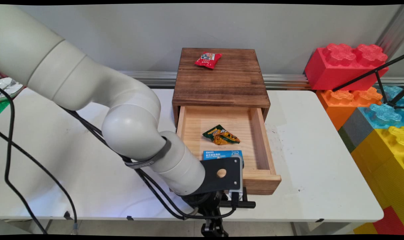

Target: Open the drawer

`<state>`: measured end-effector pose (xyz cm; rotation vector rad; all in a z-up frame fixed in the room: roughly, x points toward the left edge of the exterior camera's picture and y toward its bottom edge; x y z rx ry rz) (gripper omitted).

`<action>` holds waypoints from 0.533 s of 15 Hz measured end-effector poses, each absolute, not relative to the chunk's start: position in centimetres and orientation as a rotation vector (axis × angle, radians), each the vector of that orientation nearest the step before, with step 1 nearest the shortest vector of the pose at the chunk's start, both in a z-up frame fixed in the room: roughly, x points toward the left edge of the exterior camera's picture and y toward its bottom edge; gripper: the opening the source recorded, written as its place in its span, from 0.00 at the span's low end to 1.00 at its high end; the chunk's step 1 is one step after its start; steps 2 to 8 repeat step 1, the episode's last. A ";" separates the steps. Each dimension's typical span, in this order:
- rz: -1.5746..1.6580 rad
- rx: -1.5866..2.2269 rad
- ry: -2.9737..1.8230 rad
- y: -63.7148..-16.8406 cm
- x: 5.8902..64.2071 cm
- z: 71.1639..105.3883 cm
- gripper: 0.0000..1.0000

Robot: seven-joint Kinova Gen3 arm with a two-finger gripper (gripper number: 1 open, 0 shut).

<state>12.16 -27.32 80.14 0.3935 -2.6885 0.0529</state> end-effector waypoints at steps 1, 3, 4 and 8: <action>0.052 0.394 -2.688 -27.2 12.2 80.2 1.00; 0.052 0.394 -2.688 -27.2 12.2 80.2 1.00; 0.052 0.394 -2.688 -27.2 12.2 80.2 1.00; 0.052 0.394 -2.688 -27.2 12.2 80.2 1.00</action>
